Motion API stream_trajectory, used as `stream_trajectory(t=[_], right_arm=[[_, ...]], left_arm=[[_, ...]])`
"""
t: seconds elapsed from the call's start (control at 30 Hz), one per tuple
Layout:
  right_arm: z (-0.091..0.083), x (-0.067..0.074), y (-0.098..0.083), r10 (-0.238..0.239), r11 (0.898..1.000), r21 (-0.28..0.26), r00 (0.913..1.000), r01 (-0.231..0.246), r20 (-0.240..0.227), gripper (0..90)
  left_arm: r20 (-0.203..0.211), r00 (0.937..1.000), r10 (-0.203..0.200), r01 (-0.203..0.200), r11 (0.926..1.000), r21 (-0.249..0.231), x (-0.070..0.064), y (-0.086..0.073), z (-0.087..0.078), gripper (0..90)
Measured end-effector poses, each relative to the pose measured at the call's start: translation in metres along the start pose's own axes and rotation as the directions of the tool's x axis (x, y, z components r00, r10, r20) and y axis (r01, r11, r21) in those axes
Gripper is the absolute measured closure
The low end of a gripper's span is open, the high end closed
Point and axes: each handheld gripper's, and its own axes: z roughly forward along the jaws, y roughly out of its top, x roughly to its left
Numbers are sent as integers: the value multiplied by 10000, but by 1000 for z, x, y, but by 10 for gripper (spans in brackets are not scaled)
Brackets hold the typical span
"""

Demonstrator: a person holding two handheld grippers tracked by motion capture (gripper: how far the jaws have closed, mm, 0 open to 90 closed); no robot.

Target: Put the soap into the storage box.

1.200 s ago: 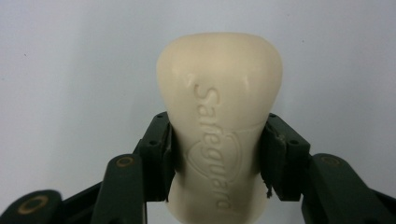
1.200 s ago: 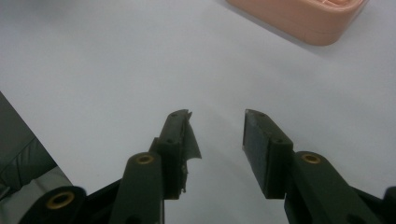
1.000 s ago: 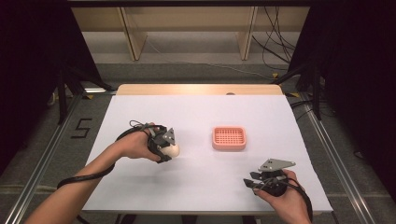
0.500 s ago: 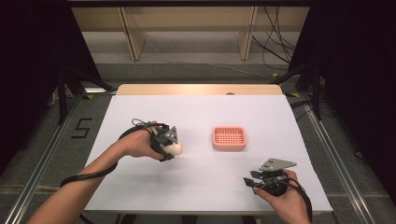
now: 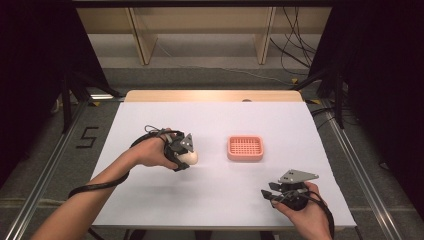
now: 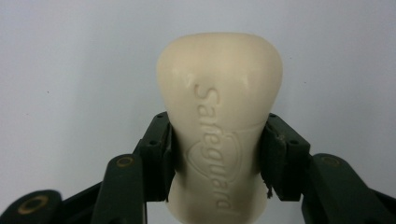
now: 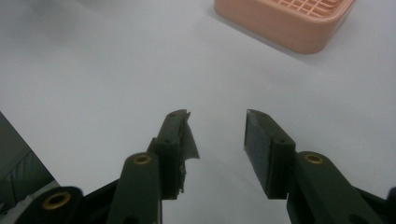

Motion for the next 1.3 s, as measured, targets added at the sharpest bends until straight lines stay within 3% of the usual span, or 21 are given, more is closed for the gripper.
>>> stream_trajectory(t=[0.13,0.27,0.3,0.4,0.47,0.7,0.73,0.77,0.83,0.87,1.3], right_arm=[[0,2,-1,294,9995,-99,9996,-294,51,597],[-1,0,-1,48,10000,-88,9999,-47,119,596],[-3,3,-1,466,9989,-46,9989,-466,52,596],[-3,3,-1,433,9991,29,9991,-433,32,595],[-2,0,-3,79,9999,-127,9999,-77,114,595],[-5,1,-4,258,9997,-54,9995,-257,156,595],[-4,0,-5,70,9999,-142,9998,-68,167,595],[-6,4,-5,573,9984,16,9983,-573,135,595],[-5,1,-6,186,9997,-171,9996,-182,221,595],[-5,3,-6,422,9988,-249,9989,-417,179,595],[-9,0,-8,276,9995,-126,9993,-272,256,594]], left_arm=[[-52,10000,68,-68,10000,-17,1,3,0,498],[-11,10000,-11,11,10000,-77,0,6,1,498],[-19,10000,-4,4,10000,-97,0,7,1,498],[-24,10000,37,-37,10000,-61,0,9,1,498],[-37,9999,108,-108,9999,-67,0,11,1,497],[-89,9998,170,-171,9997,-150,2,15,2,497],[-62,9998,171,-171,9998,-125,2,16,2,497],[-95,9998,165,-167,9997,-173,2,16,3,497],[-81,9998,162,-164,9997,-161,3,17,3,498],[-69,9998,167,-168,9997,-158,3,18,3,498],[-167,9994,299,-305,9988,-383,4,26,5,497]])
